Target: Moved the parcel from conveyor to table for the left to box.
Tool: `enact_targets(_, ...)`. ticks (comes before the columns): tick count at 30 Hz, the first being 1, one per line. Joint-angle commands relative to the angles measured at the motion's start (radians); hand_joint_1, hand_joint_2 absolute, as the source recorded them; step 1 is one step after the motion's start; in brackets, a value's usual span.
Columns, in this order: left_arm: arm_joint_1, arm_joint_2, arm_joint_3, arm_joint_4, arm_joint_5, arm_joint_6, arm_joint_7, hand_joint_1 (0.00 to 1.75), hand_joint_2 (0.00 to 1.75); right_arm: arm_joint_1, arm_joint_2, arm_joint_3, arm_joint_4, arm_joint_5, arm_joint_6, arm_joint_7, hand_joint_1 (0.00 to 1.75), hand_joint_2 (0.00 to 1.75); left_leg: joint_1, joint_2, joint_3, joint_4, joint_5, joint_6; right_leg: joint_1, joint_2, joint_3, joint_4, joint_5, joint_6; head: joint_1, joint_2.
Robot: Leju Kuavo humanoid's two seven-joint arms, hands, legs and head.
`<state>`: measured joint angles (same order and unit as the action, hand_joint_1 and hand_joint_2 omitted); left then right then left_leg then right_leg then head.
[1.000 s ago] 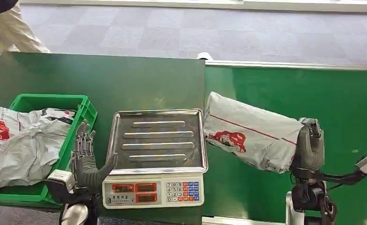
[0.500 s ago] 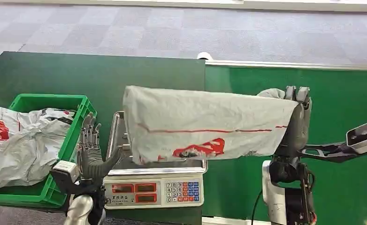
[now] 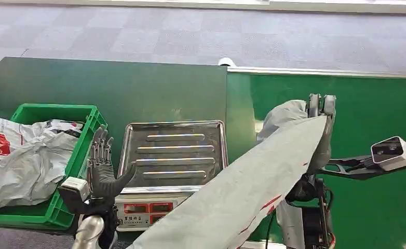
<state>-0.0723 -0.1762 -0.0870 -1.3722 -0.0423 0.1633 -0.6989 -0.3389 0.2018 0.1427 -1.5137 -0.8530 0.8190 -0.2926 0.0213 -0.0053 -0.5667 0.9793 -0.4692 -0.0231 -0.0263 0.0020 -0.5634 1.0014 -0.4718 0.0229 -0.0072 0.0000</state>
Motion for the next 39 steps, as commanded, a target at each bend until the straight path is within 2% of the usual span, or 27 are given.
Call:
enact_targets(1, -0.018, 0.000, -0.002, 0.055, -0.011, -0.012, 0.001, 0.00, 1.75, -0.032, 0.022, 0.062, 0.150, -0.048, -0.023, 0.039, 1.75, 1.75, 0.000, 0.002, 0.001, -0.001, 0.000, 0.002, 0.001, 0.001, 0.001, -0.001, 0.001, -0.002, 0.000, 0.000)
enact_targets(3, -0.016, 0.001, -0.002, 0.056, -0.015, -0.010, 0.001, 0.00, 1.75, -0.032, 0.035, 0.046, 0.232, -0.061, 0.001, 0.036, 1.75, 1.75, 0.000, 0.003, 0.002, -0.002, 0.001, 0.002, 0.001, 0.002, 0.001, -0.002, 0.001, -0.003, 0.000, 0.000)
enact_targets(6, -0.018, 0.001, -0.001, 0.058, -0.015, -0.010, 0.001, 0.00, 1.75, -0.031, 0.035, 0.042, 0.245, -0.055, 0.015, 0.030, 1.75, 1.75, 0.000, 0.002, 0.003, -0.003, 0.001, 0.002, 0.001, 0.002, 0.003, -0.004, 0.002, -0.003, 0.000, 0.000)
enact_targets(8, -0.017, 0.000, 0.004, 0.055, -0.018, -0.007, 0.001, 0.00, 1.75, -0.027, 0.045, 0.019, 0.270, -0.064, 0.001, 0.043, 1.75, 1.75, 0.000, 0.001, 0.002, -0.001, 0.001, 0.001, 0.001, 0.001, 0.001, -0.001, 0.001, -0.002, 0.000, 0.000)
enact_targets(11, -0.008, 0.005, 0.001, 0.022, -0.070, 0.049, 0.001, 0.00, 1.75, -0.050, 0.047, -0.032, 0.413, -0.024, -0.053, 0.045, 1.75, 1.75, 0.000, 0.001, 0.003, -0.002, 0.000, 0.001, 0.001, 0.001, 0.002, -0.002, 0.001, -0.002, 0.000, 0.000)
enact_targets(12, -0.012, 0.003, 0.008, 0.026, -0.052, 0.040, 0.001, 0.00, 1.75, -0.069, 0.042, -0.045, 0.471, 0.047, -0.106, 0.019, 1.75, 1.75, 0.000, 0.002, 0.003, -0.002, 0.000, 0.001, 0.001, 0.001, 0.003, -0.002, 0.001, -0.002, 0.000, 0.000)
enact_targets(13, -0.009, 0.002, 0.013, 0.019, -0.060, 0.064, 0.001, 0.00, 1.75, -0.109, 0.035, -0.054, 0.583, 0.218, -0.259, -0.050, 1.75, 1.75, 0.000, 0.001, 0.002, -0.001, 0.000, 0.001, 0.001, 0.001, 0.002, -0.002, 0.000, -0.001, 0.000, 0.000)
enact_targets(14, -0.008, 0.002, 0.015, 0.018, -0.059, 0.063, 0.001, 0.00, 1.75, -0.126, 0.035, -0.058, 0.630, 0.248, -0.284, -0.072, 1.75, 1.75, 0.001, 0.002, 0.003, -0.002, 0.000, 0.001, 0.001, 0.001, 0.003, -0.003, 0.001, -0.002, 0.000, 0.000)
enact_targets(15, -0.006, 0.001, 0.018, 0.018, -0.058, 0.066, 0.001, 0.00, 1.75, -0.150, 0.029, -0.055, 0.698, 0.337, -0.378, -0.106, 1.75, 1.75, 0.001, 0.003, 0.003, -0.002, 0.000, 0.002, 0.001, 0.002, 0.003, -0.003, 0.002, -0.002, 0.000, 0.000)
enact_targets(17, -0.004, -0.002, 0.012, 0.022, -0.062, 0.064, 0.001, 0.00, 1.75, -0.179, 0.028, -0.065, 0.812, 0.433, -0.478, -0.144, 1.75, 1.75, 0.000, 0.004, 0.004, -0.003, 0.001, 0.002, 0.001, 0.003, 0.003, -0.004, 0.003, -0.003, 0.000, 0.000)
enact_targets(19, -0.004, -0.005, -0.007, 0.021, -0.060, 0.074, 0.001, 0.00, 1.75, -0.173, 0.024, -0.079, 0.867, 0.485, -0.521, -0.171, 1.75, 1.75, 0.000, 0.003, 0.002, -0.001, 0.000, 0.001, 0.001, 0.002, 0.002, -0.001, 0.001, -0.001, 0.000, 0.000)
enact_targets(25, -0.021, 0.002, -0.028, 0.019, -0.052, 0.152, 0.001, 0.00, 1.75, -0.136, 0.028, -0.101, 0.832, 0.596, -0.625, -0.178, 1.75, 1.75, 0.000, -0.001, 0.001, -0.001, 0.000, 0.001, 0.000, -0.001, 0.002, -0.001, 0.000, -0.001, 0.000, 0.000)
enact_targets(26, -0.022, 0.004, -0.033, 0.020, -0.045, 0.143, 0.001, 0.00, 1.75, -0.129, 0.031, -0.113, 0.822, 0.573, -0.591, -0.170, 1.75, 1.75, 0.000, 0.000, 0.001, -0.001, 0.000, 0.002, 0.000, -0.001, 0.001, -0.001, 0.000, -0.002, 0.000, 0.000)
enact_targets(32, -0.013, 0.012, -0.064, 0.005, -0.051, 0.182, 0.001, 0.00, 1.75, -0.086, 0.025, -0.112, 0.731, 0.592, -0.605, -0.172, 1.75, 1.75, 0.000, -0.001, 0.000, -0.001, 0.000, 0.001, 0.001, -0.002, 0.000, -0.001, 0.000, -0.002, 0.000, 0.000)
enact_targets(39, -0.013, 0.012, -0.064, 0.005, -0.051, 0.182, 0.001, 0.00, 1.75, -0.086, 0.025, -0.112, 0.731, 0.592, -0.605, -0.172, 1.75, 1.75, 0.000, 0.000, 0.001, -0.002, 0.001, 0.002, 0.001, -0.001, 0.001, -0.002, 0.001, -0.003, 0.000, 0.000)
